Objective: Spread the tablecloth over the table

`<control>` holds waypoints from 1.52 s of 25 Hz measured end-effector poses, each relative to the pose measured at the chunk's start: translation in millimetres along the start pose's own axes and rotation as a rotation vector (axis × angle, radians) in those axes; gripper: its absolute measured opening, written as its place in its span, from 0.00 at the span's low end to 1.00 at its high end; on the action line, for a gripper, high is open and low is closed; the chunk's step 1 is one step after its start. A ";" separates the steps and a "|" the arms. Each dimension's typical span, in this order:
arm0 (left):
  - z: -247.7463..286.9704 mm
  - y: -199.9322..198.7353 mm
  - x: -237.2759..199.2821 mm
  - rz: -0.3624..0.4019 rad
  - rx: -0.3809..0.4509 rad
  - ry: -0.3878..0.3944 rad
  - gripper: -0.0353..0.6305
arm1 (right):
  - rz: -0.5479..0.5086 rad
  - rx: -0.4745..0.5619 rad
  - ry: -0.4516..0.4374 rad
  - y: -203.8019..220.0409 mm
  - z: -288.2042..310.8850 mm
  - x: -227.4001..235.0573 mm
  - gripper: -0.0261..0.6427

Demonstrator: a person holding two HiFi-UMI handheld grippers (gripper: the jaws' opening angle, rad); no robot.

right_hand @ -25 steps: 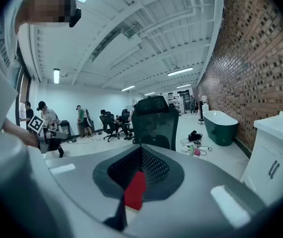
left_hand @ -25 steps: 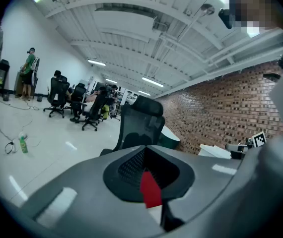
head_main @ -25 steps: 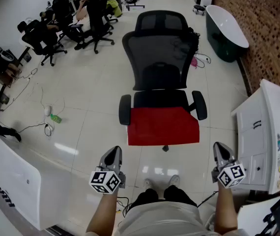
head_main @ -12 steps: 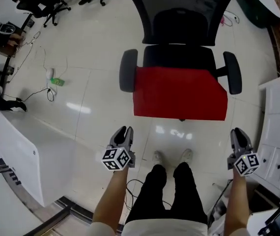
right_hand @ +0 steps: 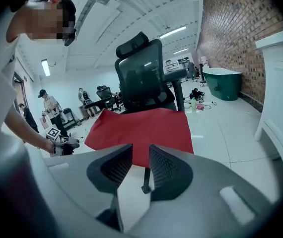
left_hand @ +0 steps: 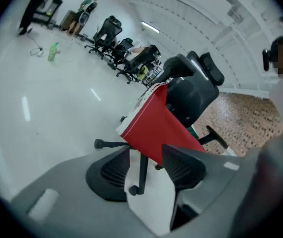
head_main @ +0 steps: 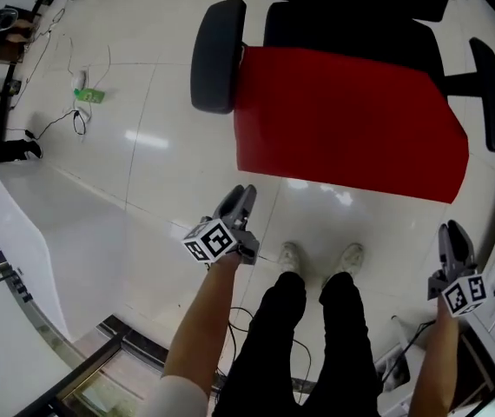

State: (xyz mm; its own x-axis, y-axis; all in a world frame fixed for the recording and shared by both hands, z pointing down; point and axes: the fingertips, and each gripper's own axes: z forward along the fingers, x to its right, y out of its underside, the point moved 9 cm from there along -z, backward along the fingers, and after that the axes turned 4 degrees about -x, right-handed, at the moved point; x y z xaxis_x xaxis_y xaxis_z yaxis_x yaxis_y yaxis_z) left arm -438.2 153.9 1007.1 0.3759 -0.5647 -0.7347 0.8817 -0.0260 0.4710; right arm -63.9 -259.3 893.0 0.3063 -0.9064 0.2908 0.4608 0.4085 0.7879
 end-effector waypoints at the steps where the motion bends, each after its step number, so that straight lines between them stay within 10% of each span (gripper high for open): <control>1: 5.2 2.6 -10.2 -0.054 0.016 0.026 0.37 | -0.003 0.000 -0.002 5.4 4.6 1.5 0.21; 6: 22.7 11.2 -41.0 -0.326 0.099 0.129 0.37 | 0.007 -0.013 0.000 26.3 11.3 1.4 0.21; 13: 48.8 1.0 -47.8 -0.439 0.166 0.323 0.37 | 0.008 -0.044 -0.004 41.1 16.8 2.9 0.21; 19: 31.5 -2.7 -45.6 -0.282 0.140 0.190 0.09 | 0.045 -0.044 0.039 54.3 19.3 7.0 0.21; 32: 17.6 -9.2 -19.7 -0.121 0.168 0.037 0.08 | 0.444 0.123 -0.002 71.1 58.1 107.8 0.54; 38: 14.4 -9.9 -14.2 -0.112 0.180 0.002 0.08 | 0.422 0.142 -0.051 63.7 47.4 98.5 0.13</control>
State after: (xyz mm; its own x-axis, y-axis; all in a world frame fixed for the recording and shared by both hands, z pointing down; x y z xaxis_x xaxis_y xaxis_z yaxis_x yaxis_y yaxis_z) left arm -456.4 150.3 1019.9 0.2793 -0.5481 -0.7884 0.8531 -0.2352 0.4657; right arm -43.9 -327.7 997.6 0.3998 -0.6689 0.6267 0.1844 0.7285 0.6598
